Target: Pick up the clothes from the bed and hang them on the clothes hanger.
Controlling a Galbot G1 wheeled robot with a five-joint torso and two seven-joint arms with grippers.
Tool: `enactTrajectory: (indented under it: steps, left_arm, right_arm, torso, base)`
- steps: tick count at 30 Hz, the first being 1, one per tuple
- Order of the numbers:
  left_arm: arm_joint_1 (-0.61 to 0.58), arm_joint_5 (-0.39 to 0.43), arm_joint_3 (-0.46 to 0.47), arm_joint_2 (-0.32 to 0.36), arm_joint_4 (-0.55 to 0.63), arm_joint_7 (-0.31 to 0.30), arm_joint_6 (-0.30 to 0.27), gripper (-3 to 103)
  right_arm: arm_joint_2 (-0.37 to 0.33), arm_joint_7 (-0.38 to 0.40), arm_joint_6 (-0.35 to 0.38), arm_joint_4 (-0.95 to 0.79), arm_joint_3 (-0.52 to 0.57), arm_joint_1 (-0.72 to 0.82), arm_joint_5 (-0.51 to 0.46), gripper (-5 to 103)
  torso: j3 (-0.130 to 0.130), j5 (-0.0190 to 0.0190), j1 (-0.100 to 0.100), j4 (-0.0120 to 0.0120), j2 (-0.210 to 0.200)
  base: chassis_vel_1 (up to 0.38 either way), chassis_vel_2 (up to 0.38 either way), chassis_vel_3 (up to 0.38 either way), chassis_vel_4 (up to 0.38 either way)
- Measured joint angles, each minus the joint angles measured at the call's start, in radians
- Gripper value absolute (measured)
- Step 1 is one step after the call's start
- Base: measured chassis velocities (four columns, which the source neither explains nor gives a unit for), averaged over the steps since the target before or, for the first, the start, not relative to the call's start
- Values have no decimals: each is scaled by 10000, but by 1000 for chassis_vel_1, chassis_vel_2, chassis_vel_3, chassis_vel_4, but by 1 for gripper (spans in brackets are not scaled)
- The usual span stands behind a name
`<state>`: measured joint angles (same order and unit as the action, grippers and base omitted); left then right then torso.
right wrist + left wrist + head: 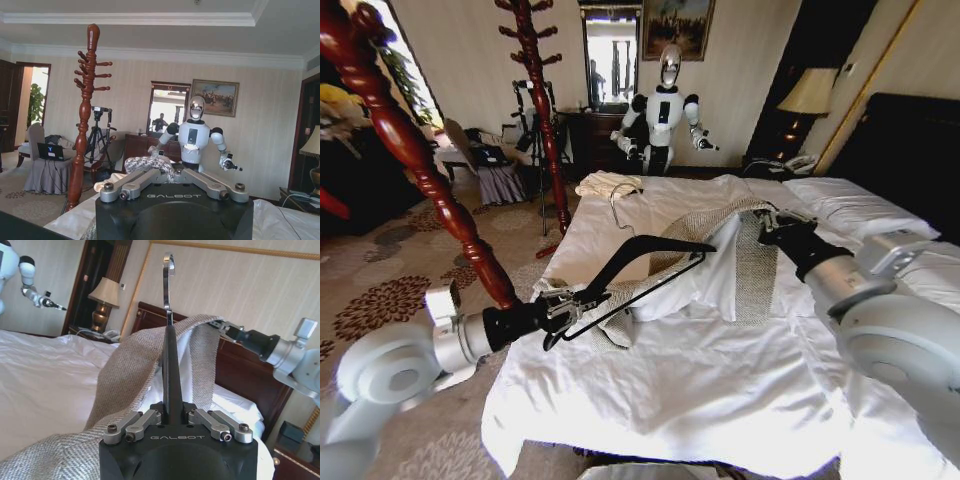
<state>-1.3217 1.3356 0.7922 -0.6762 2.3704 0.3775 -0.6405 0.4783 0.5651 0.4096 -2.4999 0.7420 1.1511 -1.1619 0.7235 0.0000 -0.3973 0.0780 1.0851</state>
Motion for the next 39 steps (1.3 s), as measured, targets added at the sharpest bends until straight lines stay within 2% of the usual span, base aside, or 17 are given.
enactTrajectory:
  steps: [6,12,18,25,27,31,39]
  left_arm:
    - [290,-322,192,-101,-394,118,110,18]
    - [358,-257,348,-68,-587,147,190,18]
    - [347,-772,-324,-640,-631,223,204,18]
    - [595,-894,-865,-731,-704,283,244,18]
    - [653,-1120,-1285,-738,-688,439,296,18]
    - [753,-1378,-1561,-716,-735,564,362,18]
    - [1682,-1599,-2217,-715,-1533,620,441,18]
  right_arm:
    - [-1,33,44,0,51,61,16,1]
    - [52,15,49,0,-70,52,75,1]
    - [148,-736,-459,1,-262,167,322,1]
    - [146,-1039,-723,0,-307,192,324,1]
    - [146,-1142,-839,0,-357,193,333,1]
    - [157,-1286,-966,0,-379,180,330,1]
    - [218,-1801,-1365,0,-421,246,175,1]
  torso:
    - [0,0,0,-1,0]
    - [0,1,0,0,0]
    - [0,0,0,-1,1]
    - [0,1,0,0,0]
    - [0,1,0,-1,0]
    - [0,2,0,-1,0]
    - [0,1,1,-1,0]
  base:
    - [0,0,0,0]
    - [0,0,0,0]
    - [0,0,0,0]
    - [0,0,0,0]
    - [0,0,0,0]
    - [0,0,0,0]
    - [0,0,0,0]
